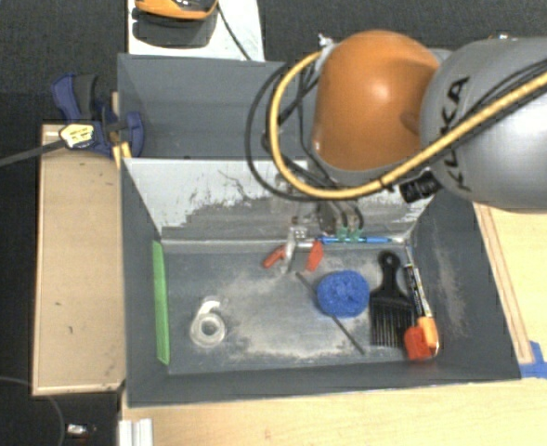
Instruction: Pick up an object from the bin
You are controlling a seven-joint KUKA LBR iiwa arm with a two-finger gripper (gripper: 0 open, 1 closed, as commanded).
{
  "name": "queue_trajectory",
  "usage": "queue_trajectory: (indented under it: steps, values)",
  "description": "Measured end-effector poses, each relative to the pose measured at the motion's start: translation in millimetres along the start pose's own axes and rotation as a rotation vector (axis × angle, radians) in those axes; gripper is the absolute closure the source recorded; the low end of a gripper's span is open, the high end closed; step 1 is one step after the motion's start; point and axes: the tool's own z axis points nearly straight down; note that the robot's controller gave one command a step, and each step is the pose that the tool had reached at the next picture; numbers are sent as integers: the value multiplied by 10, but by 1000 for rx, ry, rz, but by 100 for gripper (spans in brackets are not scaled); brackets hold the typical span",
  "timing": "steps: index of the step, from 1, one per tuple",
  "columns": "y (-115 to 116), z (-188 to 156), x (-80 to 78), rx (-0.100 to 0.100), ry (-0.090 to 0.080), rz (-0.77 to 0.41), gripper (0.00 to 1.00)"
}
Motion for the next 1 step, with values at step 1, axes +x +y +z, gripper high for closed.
queue_trajectory:
  steps: [1]
  values:
    - [318, 779, 257, -1, -3, -122, 0]
